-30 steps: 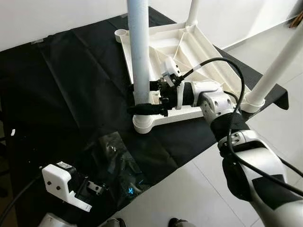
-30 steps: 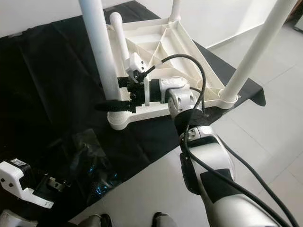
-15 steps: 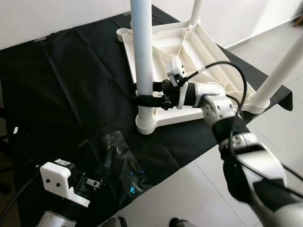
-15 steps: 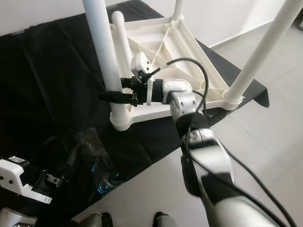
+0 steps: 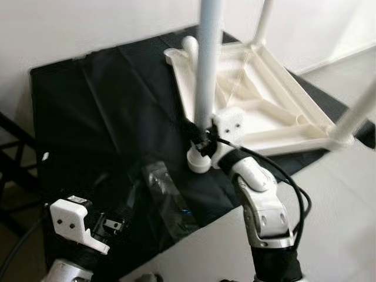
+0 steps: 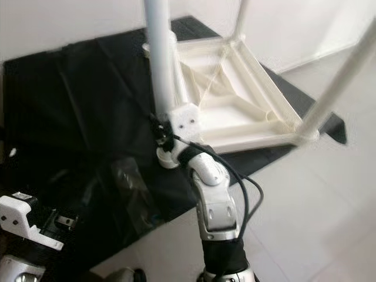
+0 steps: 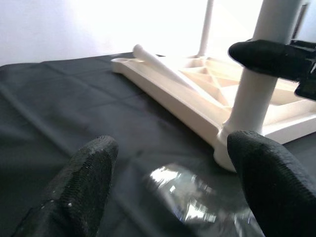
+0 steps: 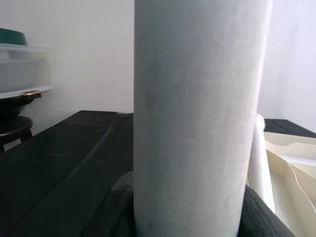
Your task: Building children table
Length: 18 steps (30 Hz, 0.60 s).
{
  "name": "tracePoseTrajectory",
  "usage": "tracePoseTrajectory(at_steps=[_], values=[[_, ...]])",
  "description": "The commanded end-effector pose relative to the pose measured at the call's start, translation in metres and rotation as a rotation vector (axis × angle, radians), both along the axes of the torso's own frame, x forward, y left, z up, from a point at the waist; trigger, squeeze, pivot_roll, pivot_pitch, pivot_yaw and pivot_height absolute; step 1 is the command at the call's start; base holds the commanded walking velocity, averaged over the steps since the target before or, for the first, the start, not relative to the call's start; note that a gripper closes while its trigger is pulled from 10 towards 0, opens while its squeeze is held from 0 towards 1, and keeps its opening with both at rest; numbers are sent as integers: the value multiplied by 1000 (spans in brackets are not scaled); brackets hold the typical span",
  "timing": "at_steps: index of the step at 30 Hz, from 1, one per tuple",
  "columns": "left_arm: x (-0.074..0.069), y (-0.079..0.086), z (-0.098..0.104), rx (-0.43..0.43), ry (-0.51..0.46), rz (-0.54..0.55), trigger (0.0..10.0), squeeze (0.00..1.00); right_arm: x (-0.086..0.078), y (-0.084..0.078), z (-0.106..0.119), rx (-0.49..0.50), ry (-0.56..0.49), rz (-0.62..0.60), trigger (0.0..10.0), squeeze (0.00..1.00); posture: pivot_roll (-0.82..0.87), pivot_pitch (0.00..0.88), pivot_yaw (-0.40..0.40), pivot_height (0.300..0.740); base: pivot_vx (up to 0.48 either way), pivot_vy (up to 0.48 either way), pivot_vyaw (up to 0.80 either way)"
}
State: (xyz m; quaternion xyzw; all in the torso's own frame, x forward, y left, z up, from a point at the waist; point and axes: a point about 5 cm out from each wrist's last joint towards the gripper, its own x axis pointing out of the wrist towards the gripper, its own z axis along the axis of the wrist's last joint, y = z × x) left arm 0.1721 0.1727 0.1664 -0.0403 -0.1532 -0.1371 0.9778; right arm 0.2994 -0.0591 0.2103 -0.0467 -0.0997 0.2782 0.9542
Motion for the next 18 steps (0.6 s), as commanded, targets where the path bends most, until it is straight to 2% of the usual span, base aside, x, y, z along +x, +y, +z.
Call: tracePoseTrajectory(at_steps=[1, 3, 4, 5, 7, 8, 11, 14, 15, 16, 17, 18], values=[[-1, 2, -6, 7, 26, 3, 10000, 0, -3, 16, -37, 11, 192, 35, 7608, 0, 42, 220, 10, 740, 0, 0, 0], [0, 2, -6, 7, 27, 4, 10000, 0, -3, 17, -35, 2, 190, 46, 7608, 0, 42, 220, 10, 740, 0, 0, 0], [0, 3, -7, 8, 26, 6, 10000, 0, -2, 20, -30, 3, 182, 107, 10000, 0, 42, 216, 9, 740, 0, 0, 0], [0, 3, -7, 9, 26, 6, 10000, 0, -6, 24, -23, 8, 177, 162, 10000, 0, 41, 215, 11, 740, 0, 0, 0], [1, 3, -7, 10, 25, 6, 10000, 0, -8, 27, -18, 11, 175, 196, 10000, 0, 41, 215, 11, 740, 0, 0, 0], [1, 3, -7, 10, 25, 4, 10000, 0, -8, 25, -11, 12, 159, 224, 10000, 1000, 41, 213, 11, 740, 0, 0, 0], [1, 1, -7, 14, 26, -3, 10000, 0, 2, 14, 7, -65, 87, 431, 10000, 1000, 47, 211, 6, 740, 0, 0, 0], [2, 1, -7, 14, 25, -4, 10000, 0, 4, 12, 10, -94, 68, 480, 10000, 1000, 50, 212, 5, 740, 0, 0, 0], [1, 0, -8, 15, 25, -4, 10000, 0, 13, 3, 18, -203, 15, 606, 10000, 1000, 56, 212, 1, 740, 0, 0, 0], [1, 0, -8, 15, 25, -4, 10000, 0, 13, 3, 18, -203, 15, 606, 10000, 1000, 56, 212, 1, 740, 0, 0, 0], [1, -1, -7, 16, 24, -5, 10000, 0, 18, -2, 20, -258, -2, 654, 10000, 1000, 63, 214, -2, 740, 0, 0, 0], [1, -1, -7, 16, 24, -5, 10000, 0, 23, -6, 22, -306, -4, 703, 10000, 451, 66, 215, -2, 740, 0, 0, 0]])
